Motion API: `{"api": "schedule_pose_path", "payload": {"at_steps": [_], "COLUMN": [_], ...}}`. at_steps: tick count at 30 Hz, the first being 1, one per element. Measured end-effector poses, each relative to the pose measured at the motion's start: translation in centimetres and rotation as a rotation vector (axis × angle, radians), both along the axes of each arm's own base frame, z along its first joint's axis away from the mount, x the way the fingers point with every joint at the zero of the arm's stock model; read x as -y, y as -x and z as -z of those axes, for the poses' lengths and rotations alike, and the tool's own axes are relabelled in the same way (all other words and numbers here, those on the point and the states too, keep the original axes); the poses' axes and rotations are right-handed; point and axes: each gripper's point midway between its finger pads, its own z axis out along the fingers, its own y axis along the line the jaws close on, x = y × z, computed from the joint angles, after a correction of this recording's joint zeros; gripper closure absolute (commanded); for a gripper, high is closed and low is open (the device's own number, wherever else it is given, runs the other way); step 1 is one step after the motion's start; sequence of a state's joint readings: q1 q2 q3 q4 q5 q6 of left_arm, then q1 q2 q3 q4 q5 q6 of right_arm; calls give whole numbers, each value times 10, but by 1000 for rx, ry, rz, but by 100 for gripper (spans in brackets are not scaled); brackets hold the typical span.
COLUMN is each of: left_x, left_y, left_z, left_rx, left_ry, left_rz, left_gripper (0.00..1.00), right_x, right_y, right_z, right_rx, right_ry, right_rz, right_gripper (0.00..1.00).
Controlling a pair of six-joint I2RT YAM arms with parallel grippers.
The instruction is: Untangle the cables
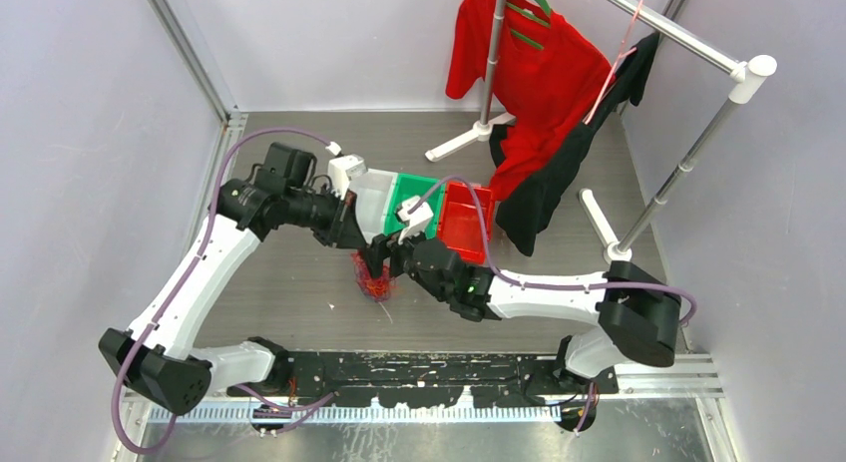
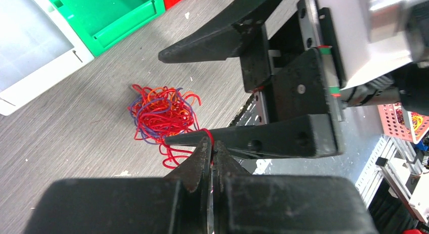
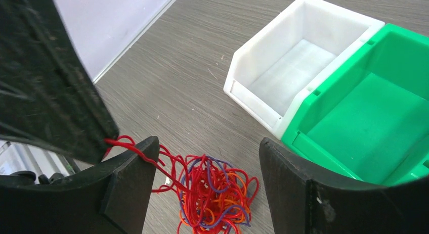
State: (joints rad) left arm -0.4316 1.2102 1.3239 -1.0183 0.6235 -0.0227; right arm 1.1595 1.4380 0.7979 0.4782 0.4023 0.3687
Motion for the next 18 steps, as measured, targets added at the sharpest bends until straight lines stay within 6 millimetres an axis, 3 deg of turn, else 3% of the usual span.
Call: {"api": "schedule_pose_path", "payload": {"at_steps": [5, 8, 18], "left_x": [1, 3, 13], "left_y": [5, 8, 20], "left_z": [-5, -18, -93], "left_rx": [-5, 4, 116], "left_ry": [13, 38, 175], "left_rz": [15, 31, 99], "left_gripper": [100, 100, 100], "right_x": [-4, -9, -13], "right_y": [-6, -8, -17], "right_z": [11, 18, 33], "right_rx": [2, 2, -3], "right_ry": [7, 7, -2], "right_rz": [28, 34, 69], "right_gripper": [24, 24, 24]}}
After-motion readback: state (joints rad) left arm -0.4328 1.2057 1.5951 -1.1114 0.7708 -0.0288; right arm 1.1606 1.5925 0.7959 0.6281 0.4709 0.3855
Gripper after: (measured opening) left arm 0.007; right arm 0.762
